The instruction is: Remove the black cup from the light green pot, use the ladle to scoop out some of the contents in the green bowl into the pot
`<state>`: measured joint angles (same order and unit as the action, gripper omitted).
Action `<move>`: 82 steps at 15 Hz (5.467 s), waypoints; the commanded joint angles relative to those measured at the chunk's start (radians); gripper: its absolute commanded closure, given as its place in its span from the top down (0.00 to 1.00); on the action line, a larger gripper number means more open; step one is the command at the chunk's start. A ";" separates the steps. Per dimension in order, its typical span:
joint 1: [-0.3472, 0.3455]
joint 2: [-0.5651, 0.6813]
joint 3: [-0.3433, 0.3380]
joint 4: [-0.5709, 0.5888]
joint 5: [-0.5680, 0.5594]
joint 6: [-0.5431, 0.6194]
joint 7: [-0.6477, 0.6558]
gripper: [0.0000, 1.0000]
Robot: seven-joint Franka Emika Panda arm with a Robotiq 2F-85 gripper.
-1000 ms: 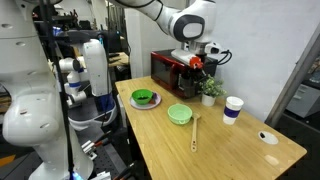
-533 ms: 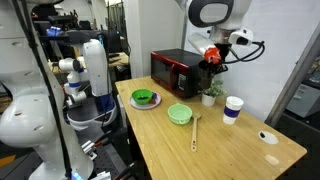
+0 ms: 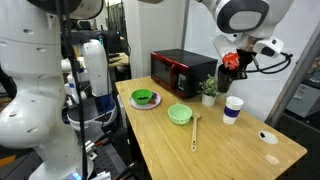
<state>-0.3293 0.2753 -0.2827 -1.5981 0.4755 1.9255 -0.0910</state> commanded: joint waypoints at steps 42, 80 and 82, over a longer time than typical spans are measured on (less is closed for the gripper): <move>0.039 0.581 0.052 0.460 -0.246 -0.068 0.357 0.95; 0.155 0.003 0.141 -0.420 -0.955 0.114 -0.511 1.00; 0.150 0.018 0.148 -0.424 -0.950 0.156 -0.554 1.00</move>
<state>-0.1600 0.2893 -0.1558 -1.9982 -0.4688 2.0151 -0.5882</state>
